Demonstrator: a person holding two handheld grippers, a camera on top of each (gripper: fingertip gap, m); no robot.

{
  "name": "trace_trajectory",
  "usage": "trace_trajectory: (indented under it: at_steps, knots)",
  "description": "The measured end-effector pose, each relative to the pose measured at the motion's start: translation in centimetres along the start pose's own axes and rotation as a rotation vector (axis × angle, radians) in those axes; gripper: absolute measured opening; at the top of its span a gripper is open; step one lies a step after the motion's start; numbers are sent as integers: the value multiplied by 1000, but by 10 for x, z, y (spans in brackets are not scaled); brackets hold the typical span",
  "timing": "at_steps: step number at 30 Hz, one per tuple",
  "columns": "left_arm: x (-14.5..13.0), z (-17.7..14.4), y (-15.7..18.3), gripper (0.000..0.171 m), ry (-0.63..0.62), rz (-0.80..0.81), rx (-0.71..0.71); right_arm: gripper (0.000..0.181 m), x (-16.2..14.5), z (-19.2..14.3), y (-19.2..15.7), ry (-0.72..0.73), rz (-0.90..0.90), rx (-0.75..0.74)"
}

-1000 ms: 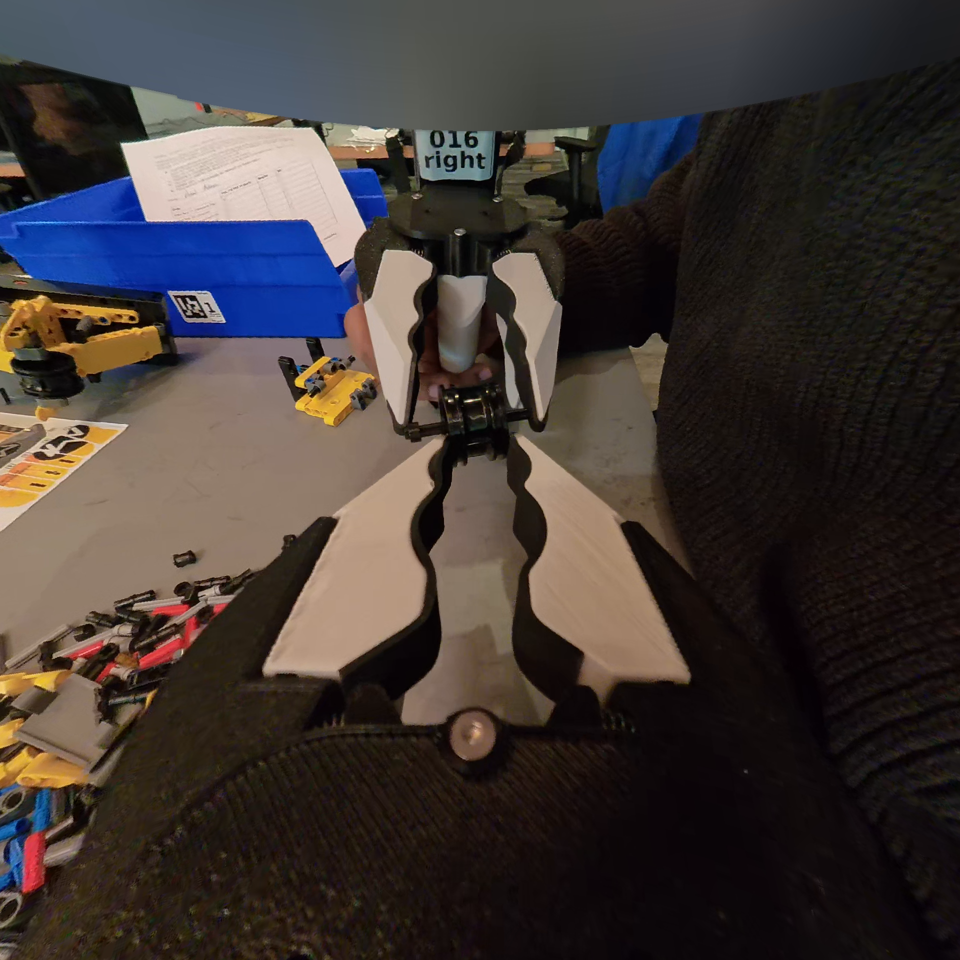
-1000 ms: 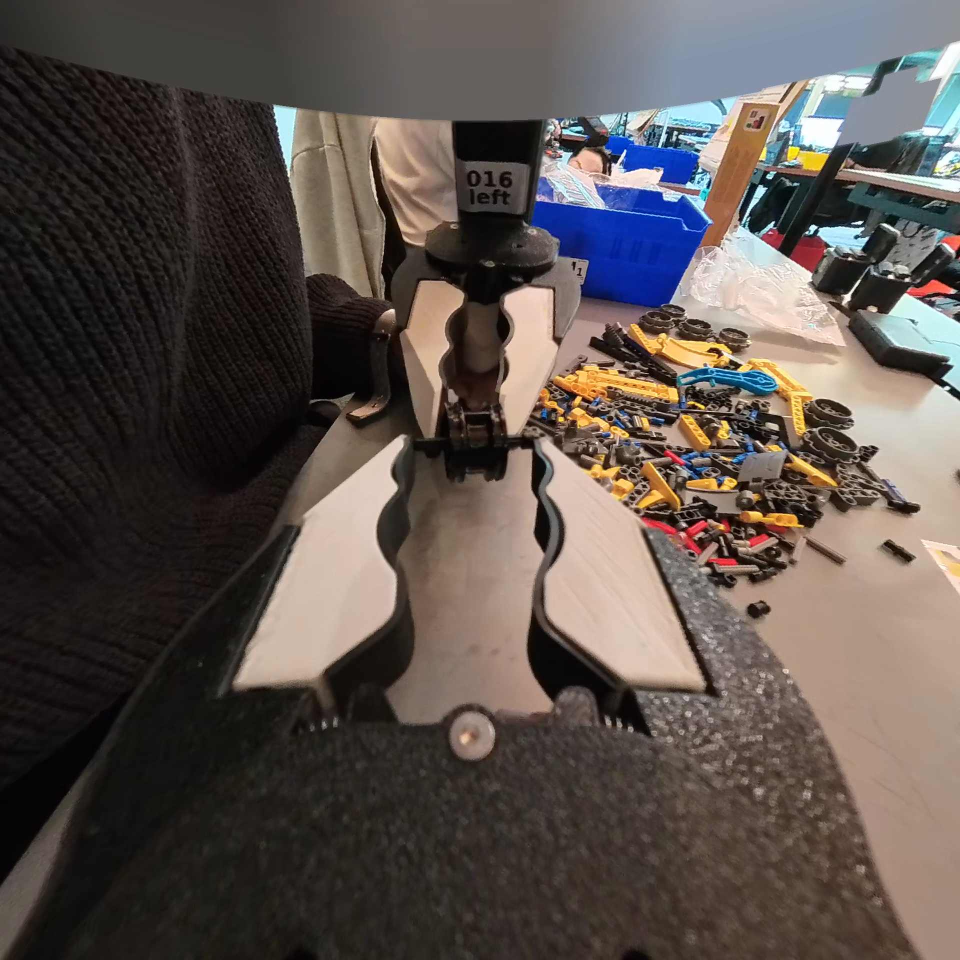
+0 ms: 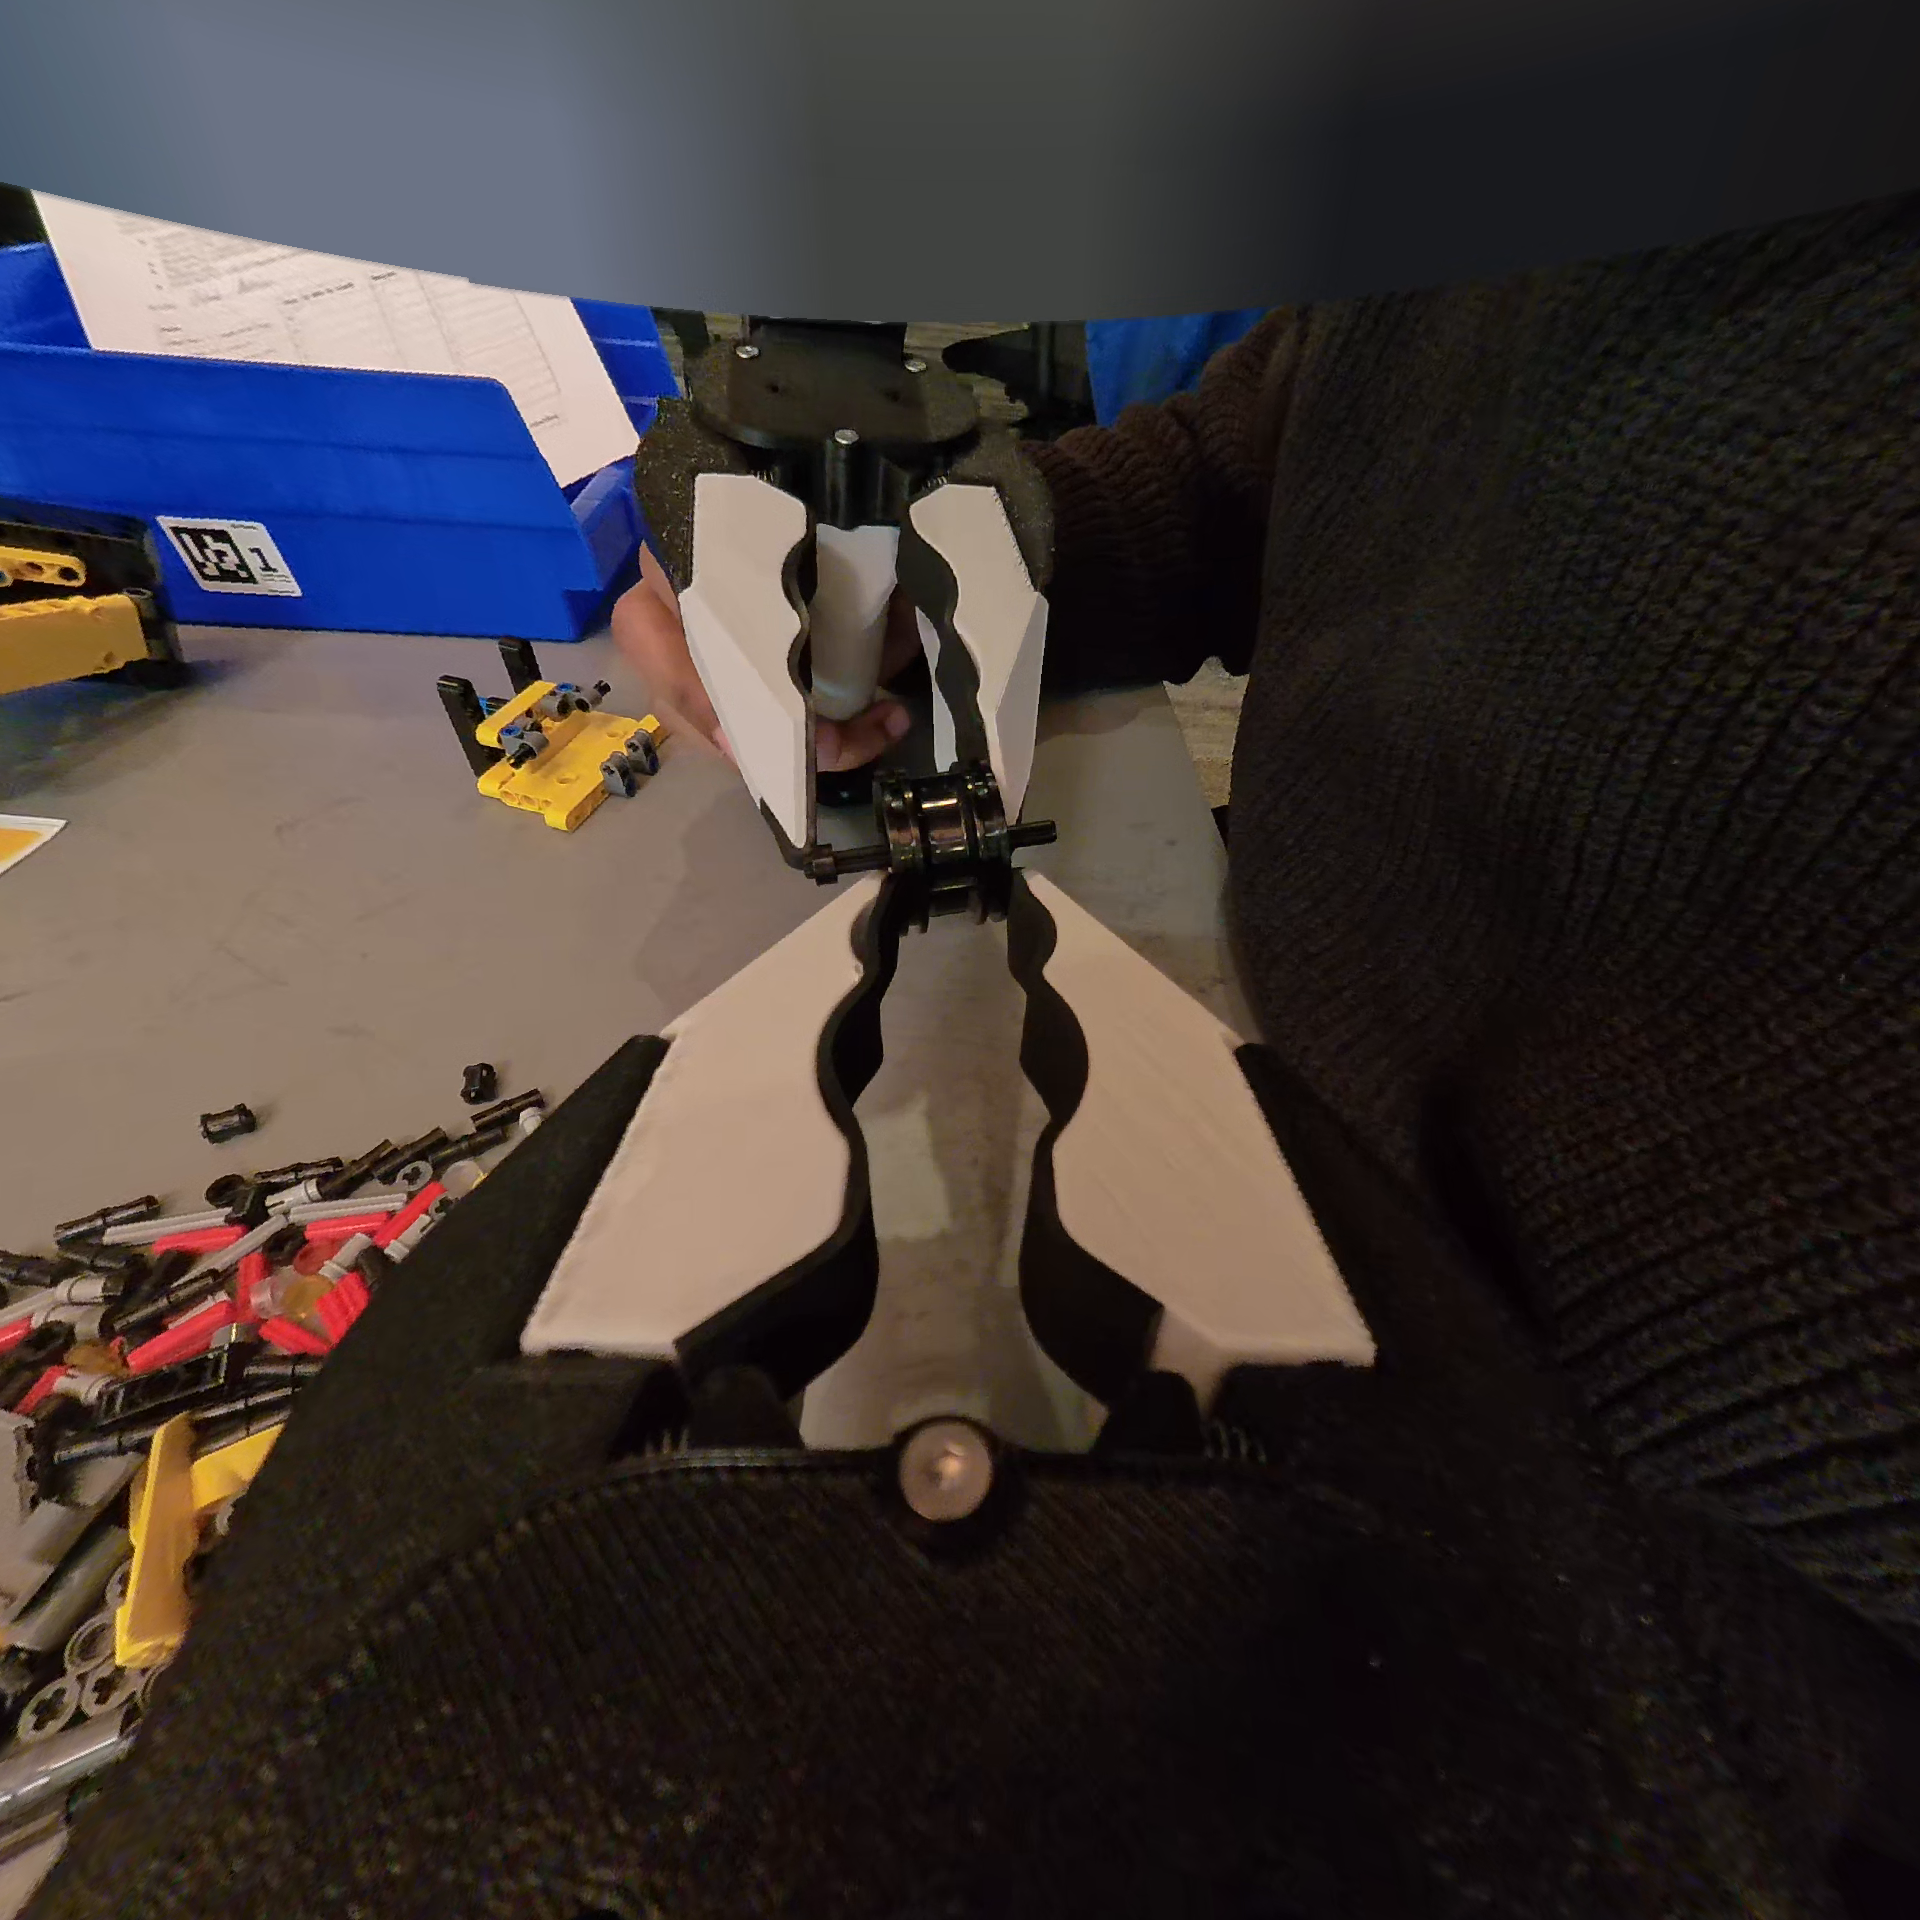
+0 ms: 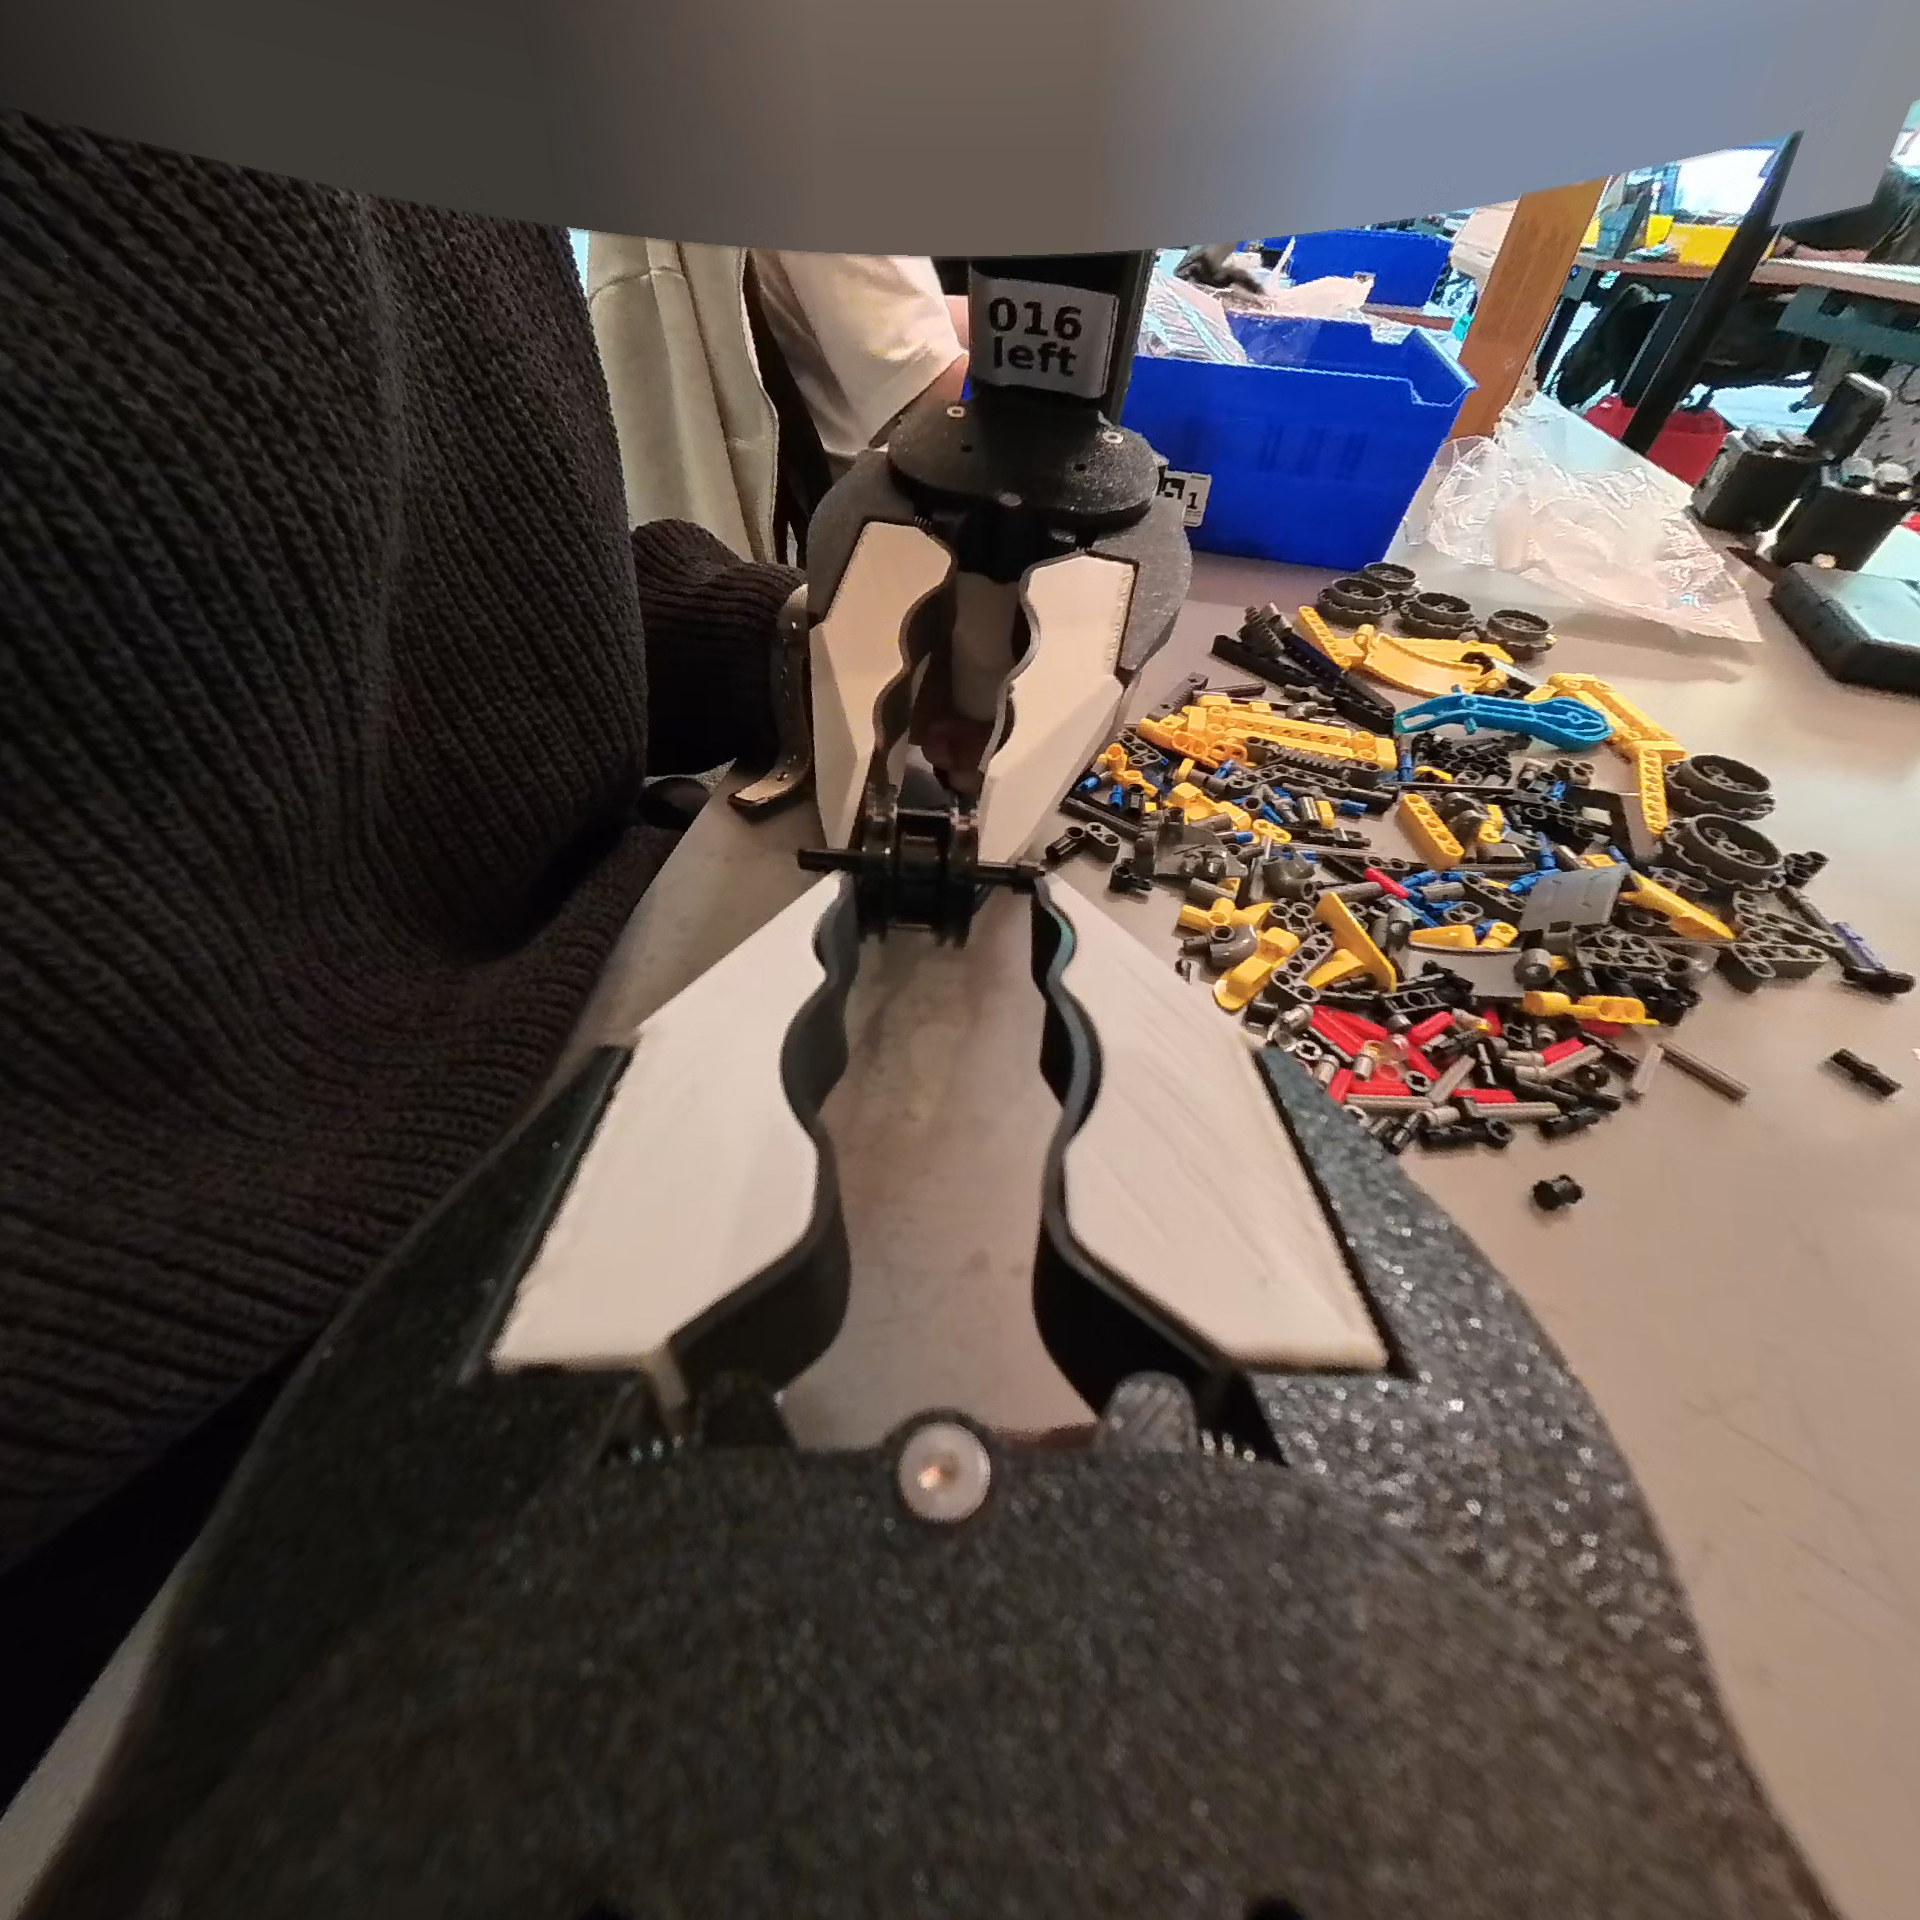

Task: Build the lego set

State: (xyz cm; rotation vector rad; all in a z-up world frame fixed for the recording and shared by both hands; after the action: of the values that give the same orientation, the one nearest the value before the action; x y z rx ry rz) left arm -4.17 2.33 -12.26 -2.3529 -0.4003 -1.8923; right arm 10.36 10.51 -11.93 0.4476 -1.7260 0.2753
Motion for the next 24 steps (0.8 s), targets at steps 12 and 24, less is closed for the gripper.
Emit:
trace_trajectory:
  at_steps: [12, 24]
  knots:
    - [-1, 0, -1, 16, -5, -17, 1, 26, 0, 1, 0, -3, 18, 10]
    - [-1, 0, -1, 16, -9, -13, 18, 23, 0, 0, 0, 1, 0, 5]
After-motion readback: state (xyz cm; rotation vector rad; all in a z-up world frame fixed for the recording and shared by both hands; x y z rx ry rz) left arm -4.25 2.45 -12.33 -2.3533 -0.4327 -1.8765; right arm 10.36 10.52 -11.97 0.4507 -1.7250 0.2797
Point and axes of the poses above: each gripper's, where its closed fingertips meet, z out along the fingers, x out of its top, y = z × x across the jaws, the point moved 9 cm from there along -z, back along the fingers, and after that the axes turned 5 degrees about -x, right-handed, at the moved point
